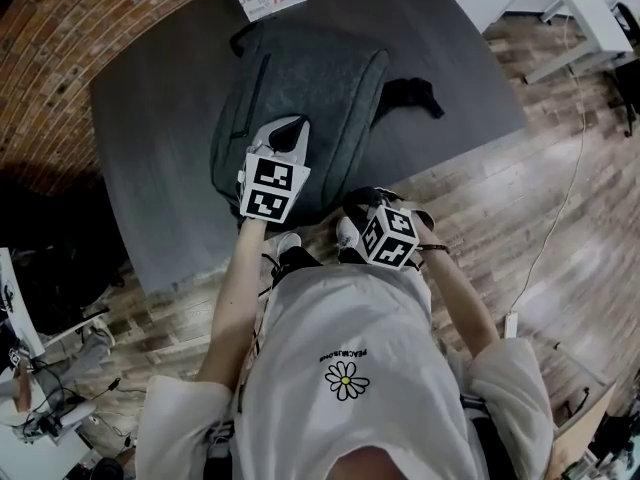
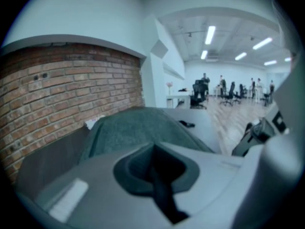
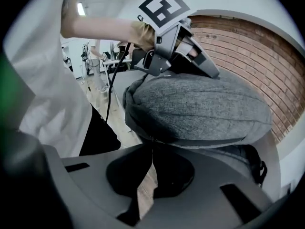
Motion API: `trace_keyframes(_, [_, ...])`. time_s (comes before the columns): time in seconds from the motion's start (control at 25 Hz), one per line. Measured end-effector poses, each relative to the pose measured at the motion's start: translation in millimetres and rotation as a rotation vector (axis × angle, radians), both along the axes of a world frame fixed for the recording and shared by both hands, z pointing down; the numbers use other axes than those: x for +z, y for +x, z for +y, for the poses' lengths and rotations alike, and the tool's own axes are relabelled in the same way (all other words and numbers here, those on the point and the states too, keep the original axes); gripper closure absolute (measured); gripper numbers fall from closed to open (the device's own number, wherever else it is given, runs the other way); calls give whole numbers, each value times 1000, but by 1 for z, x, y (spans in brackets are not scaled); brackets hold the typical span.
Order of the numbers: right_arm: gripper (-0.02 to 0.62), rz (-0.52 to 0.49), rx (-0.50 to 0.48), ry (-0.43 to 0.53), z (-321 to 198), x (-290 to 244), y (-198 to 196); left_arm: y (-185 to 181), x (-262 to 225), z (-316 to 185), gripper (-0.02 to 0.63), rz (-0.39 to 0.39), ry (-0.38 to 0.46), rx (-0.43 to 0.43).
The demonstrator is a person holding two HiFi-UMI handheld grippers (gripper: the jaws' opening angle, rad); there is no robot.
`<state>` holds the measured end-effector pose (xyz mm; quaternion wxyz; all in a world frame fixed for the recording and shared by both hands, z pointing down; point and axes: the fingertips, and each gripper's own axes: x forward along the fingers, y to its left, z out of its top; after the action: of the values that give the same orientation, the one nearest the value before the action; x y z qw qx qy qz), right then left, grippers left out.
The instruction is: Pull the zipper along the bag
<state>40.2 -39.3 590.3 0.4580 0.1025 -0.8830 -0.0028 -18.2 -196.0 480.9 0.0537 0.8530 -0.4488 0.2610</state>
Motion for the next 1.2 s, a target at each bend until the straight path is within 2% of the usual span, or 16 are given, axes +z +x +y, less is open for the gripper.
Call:
trace_keyframes(0.08, [592, 12, -8, 8, -1, 0, 0, -2, -10, 10, 606, 16, 12, 55])
trace_keyframes(0.2, [592, 13, -3, 9, -2, -1, 1, -7, -18, 39, 604, -72, 40, 155])
trace_keyframes(0.28, [592, 14, 1, 9, -3, -1, 2, -10, -18, 63, 604, -90, 19, 218])
trace_keyframes(0.32, [592, 14, 4, 8, -3, -1, 2, -10, -17, 76, 546, -78, -9, 254])
trace_keyframes(0.36, [592, 13, 7, 7, -3, -1, 2, -9, -14, 89, 401, -65, -43, 288])
trace_keyframes(0.44, [592, 10, 12, 3, -3, -1, 2, -11, -6, 112, 388, -83, -89, 337])
trace_keyframes(0.56, [592, 7, 16, -2, -2, -1, 4, -11, 18, 128, 396, -192, -111, 387])
trace_keyframes(0.68, [592, 12, 16, -3, -3, -1, 3, -6, 39, 125, 397, -222, -134, 390])
trace_keyframes(0.88, [592, 35, 61, 3, -20, -1, 15, 5, 47, 109, 401, -159, -130, 376])
trace_keyframes(1.08, [592, 83, 197, 61, -75, -2, 53, 32, 47, 66, 461, -124, -79, 303])
trace_keyframes(1.2, [592, 134, 215, 90, -113, -1, 79, 51, 47, 34, 506, -114, -100, 268])
